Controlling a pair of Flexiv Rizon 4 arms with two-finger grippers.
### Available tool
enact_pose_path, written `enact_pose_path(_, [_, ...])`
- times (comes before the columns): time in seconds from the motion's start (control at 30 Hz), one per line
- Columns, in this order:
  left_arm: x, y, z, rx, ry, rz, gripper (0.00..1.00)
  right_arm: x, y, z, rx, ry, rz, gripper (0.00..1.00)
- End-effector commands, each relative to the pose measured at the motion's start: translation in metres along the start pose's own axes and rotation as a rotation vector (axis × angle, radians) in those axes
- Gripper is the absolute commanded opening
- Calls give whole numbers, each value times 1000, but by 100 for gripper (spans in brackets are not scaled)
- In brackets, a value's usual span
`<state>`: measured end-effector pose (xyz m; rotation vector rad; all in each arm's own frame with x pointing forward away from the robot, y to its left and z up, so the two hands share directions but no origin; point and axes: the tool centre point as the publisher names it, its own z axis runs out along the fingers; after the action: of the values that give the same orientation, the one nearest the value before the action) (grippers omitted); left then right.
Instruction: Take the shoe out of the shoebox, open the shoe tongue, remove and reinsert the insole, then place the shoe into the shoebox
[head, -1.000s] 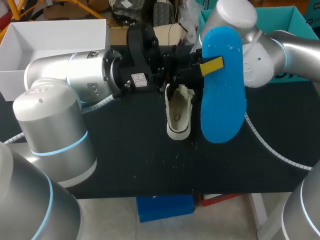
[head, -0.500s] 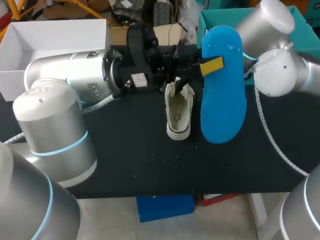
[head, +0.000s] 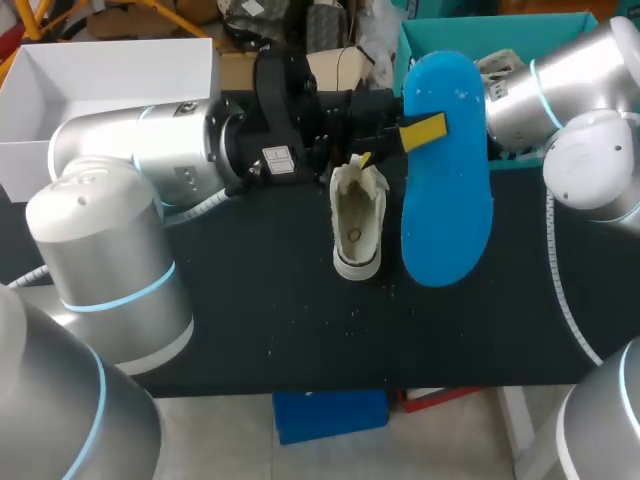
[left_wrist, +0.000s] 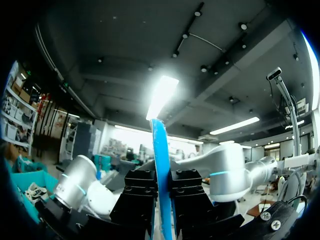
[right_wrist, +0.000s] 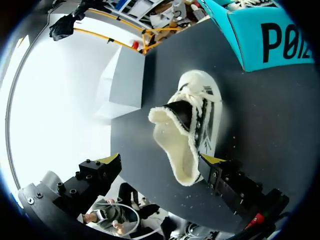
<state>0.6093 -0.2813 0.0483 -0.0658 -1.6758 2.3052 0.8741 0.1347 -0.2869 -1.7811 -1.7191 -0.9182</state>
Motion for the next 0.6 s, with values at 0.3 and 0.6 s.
enact_pose_path(0.3, [1, 1, 3, 2, -6, 2, 0, 1, 9, -8, 27, 300, 55, 100])
enact_pose_path(0.6, [1, 1, 3, 2, -6, 2, 0, 3, 12, -15, 29, 405, 85, 100])
